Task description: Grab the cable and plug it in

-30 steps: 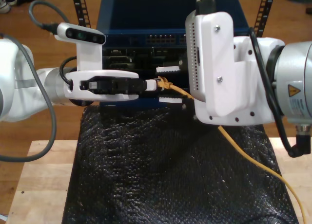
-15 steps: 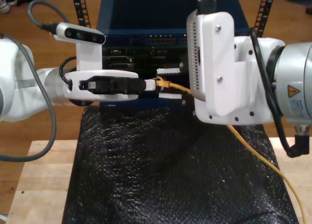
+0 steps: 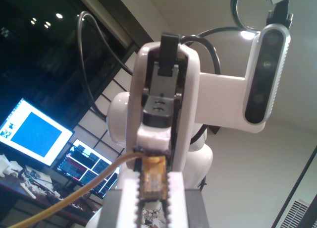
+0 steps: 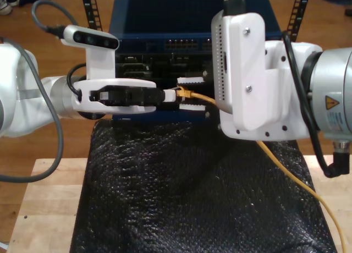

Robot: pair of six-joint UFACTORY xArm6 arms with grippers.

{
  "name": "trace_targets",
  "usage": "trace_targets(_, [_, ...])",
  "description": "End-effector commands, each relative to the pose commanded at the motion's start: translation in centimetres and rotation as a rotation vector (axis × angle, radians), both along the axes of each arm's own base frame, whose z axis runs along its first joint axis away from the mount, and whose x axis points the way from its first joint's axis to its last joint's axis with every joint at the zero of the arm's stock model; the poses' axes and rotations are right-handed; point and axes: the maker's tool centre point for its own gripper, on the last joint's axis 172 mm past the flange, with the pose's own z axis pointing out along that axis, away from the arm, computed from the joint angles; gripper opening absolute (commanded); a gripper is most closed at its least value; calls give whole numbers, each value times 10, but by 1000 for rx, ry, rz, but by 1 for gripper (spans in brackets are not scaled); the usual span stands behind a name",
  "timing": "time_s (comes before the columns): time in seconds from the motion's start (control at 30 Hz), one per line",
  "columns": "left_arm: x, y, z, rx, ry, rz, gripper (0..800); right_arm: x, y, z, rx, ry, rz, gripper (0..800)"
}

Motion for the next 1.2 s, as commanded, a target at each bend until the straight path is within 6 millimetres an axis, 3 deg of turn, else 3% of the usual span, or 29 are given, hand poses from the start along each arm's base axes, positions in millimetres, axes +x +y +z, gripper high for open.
trace_targets(0.5, [1, 0, -1, 2, 4, 2, 21, -1, 1, 0, 5, 6, -1, 186])
trace_targets(0.8, [0, 0, -1, -1, 3, -1, 37, -1, 0, -3, 7, 12, -5, 49])
trace_targets(1.1, [6, 2, 9, -54, 0, 29, 367, -1, 0, -2, 11, 9, -9, 1])
trace_targets(1.17, [9, 3, 12, -71, 1, 41, 541, -1, 0, -2, 11, 9, -9, 0])
trace_targets(1.2, [11, 3, 12, -76, 4, 45, 584, -1, 0, -2, 11, 9, -9, 0])
